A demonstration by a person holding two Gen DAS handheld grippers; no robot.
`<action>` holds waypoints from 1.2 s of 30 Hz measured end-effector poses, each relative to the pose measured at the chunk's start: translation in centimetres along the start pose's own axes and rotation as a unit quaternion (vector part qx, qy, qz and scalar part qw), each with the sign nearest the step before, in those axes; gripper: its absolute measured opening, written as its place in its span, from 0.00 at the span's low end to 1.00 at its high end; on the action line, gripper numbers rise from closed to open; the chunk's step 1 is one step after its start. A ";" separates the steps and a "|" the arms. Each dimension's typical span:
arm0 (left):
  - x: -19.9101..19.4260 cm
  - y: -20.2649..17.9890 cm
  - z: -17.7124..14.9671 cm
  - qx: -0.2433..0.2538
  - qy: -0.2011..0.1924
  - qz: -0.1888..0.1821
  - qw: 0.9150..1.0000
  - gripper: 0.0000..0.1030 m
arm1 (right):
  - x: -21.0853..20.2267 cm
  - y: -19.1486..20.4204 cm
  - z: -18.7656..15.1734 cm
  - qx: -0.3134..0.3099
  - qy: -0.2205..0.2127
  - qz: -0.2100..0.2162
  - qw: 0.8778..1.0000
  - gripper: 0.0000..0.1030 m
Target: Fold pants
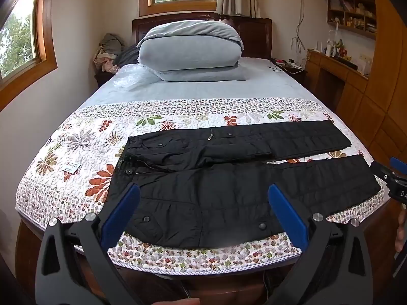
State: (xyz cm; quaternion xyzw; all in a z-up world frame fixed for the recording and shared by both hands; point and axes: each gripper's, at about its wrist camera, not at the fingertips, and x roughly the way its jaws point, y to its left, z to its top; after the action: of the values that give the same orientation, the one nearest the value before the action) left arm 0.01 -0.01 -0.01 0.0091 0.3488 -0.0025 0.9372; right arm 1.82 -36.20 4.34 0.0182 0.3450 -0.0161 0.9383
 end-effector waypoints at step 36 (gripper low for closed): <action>0.1 -0.1 -0.1 -0.001 0.002 -0.003 1.000 0.98 | 0.1 -0.1 0.1 0.001 0.000 0.001 1.000 0.97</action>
State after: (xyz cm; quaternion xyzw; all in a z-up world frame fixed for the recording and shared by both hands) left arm 0.01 -0.11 -0.16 0.0070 0.3505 -0.0045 0.9365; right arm 1.95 -36.31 4.30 0.0197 0.3447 -0.0155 0.9384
